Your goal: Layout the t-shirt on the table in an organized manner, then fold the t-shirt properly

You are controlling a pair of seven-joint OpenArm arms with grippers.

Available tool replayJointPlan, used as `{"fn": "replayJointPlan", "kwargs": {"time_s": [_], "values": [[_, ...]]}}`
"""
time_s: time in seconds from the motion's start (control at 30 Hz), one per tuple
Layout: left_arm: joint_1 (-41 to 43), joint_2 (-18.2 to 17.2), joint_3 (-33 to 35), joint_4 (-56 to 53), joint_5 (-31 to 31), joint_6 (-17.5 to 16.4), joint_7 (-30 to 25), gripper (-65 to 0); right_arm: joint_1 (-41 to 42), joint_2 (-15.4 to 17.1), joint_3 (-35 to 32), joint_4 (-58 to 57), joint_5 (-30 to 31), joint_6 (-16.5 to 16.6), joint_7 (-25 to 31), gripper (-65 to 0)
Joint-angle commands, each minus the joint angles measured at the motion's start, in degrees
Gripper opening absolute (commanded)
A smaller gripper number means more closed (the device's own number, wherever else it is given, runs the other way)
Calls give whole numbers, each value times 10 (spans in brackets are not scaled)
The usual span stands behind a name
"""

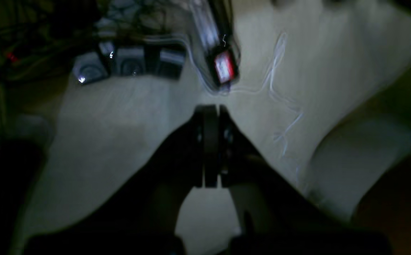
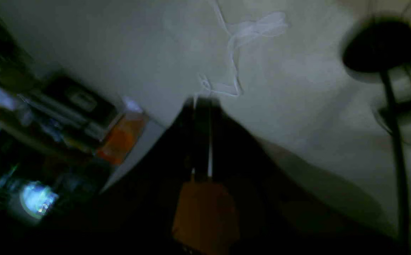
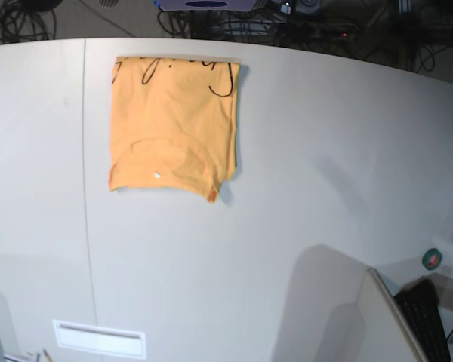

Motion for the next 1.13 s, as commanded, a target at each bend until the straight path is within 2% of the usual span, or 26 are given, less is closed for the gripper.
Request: {"fn": "replayJointPlan", "kwargs": {"time_s": [0.0,0.1,0.17,0.23,0.33,0.4,0.5,0.6,1.1], "values": [[-19,26,7,-74,1,-8,-41,-650,10,2,1,-51,-5,2,22,-650],[-97,74,12,-278,1,-8,-160,-650,74,-28,1,-234,-5,2,139,-650],[-128,93,12,-343,1,-8,-215,-650,118,-45,1,-359,-5,2,233,-650],[-133,96,11,-343,1,-8,-219,-650,146,-65,1,-451,-5,1,331,-650],[-132,94,6,-310,-5,-8,-193,-650,156,-75,1,-484,-5,1,421,-650],[-132,86,5,-289,-5,-8,-175,-650,159,-78,1,-483,-5,-7,430,-650],[-134,83,4,-285,-5,-8,-173,-650,161,-84,1,-482,-5,-64,433,-650],[-135,85,4,-285,-5,-8,-173,-650,161,-84,1,-471,-5,-95,433,-650],[-132,84,11,-289,0,-8,-169,-650,158,-95,2,-454,-5,-96,433,-650]]}}
